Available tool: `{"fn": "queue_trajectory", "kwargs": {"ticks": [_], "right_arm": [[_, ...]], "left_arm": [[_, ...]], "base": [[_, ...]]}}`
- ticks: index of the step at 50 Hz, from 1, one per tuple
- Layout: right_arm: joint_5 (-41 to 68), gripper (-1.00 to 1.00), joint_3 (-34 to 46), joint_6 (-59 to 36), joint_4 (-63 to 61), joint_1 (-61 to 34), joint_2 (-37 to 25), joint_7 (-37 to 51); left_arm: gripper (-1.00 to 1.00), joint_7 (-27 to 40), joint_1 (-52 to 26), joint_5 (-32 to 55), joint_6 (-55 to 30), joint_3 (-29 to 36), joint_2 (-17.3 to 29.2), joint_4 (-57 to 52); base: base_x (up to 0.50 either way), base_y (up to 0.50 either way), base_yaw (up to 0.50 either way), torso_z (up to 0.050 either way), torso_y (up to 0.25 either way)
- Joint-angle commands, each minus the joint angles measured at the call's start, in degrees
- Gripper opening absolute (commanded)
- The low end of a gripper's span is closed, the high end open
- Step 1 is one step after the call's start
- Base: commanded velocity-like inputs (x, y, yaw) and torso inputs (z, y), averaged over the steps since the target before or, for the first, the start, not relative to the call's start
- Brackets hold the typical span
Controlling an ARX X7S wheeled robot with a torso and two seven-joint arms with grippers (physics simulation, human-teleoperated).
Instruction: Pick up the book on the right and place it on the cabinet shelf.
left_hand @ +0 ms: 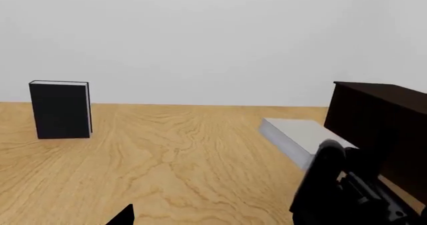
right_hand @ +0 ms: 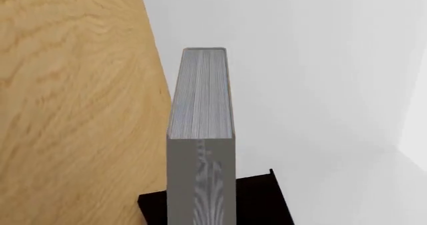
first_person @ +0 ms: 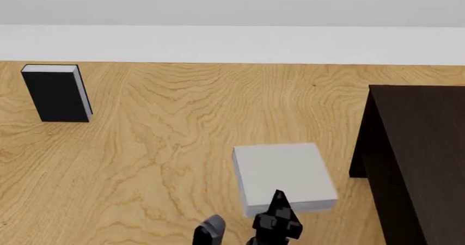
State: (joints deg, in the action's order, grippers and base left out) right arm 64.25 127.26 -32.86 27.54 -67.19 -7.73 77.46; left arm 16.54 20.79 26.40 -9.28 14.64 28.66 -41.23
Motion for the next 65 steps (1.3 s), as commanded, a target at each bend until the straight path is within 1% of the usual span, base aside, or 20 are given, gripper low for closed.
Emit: {"fn": "queue_trajectory", "kwargs": {"ticks": [1,22,45,65], "right_arm": [[-1.8,-1.00,-0.6,-6.2,2.7,0.6,0.4,1.4],[0.9,-1.00,-1.9,-11.7,3.2,0.4,-2.0,3.2],[2.3,-1.00,-3.3,-13.9,2.8,0.6,-4.3,3.6],[3.1,-1.00,-3.5,-16.4,6.5,2.3,-5.4,2.8]], "left_arm": [[1.00,0.1,0.0,0.3,0.2,0.1,0.1,0.1],[1.00,-0.3,0.4,0.0,1.6,0.5,0.2,0.7],[1.00,-0.5,0.5,0.0,2.6,0.7,0.3,1.4],[1.00,-0.3,0.5,0.1,3.0,1.1,0.5,1.6]], "base": [[0.00,0.00,0.00,0.000,0.010],[0.00,0.00,0.00,0.000,0.001],[0.00,0.00,0.00,0.000,0.001],[0.00,0.00,0.00,0.001,0.001]]}}
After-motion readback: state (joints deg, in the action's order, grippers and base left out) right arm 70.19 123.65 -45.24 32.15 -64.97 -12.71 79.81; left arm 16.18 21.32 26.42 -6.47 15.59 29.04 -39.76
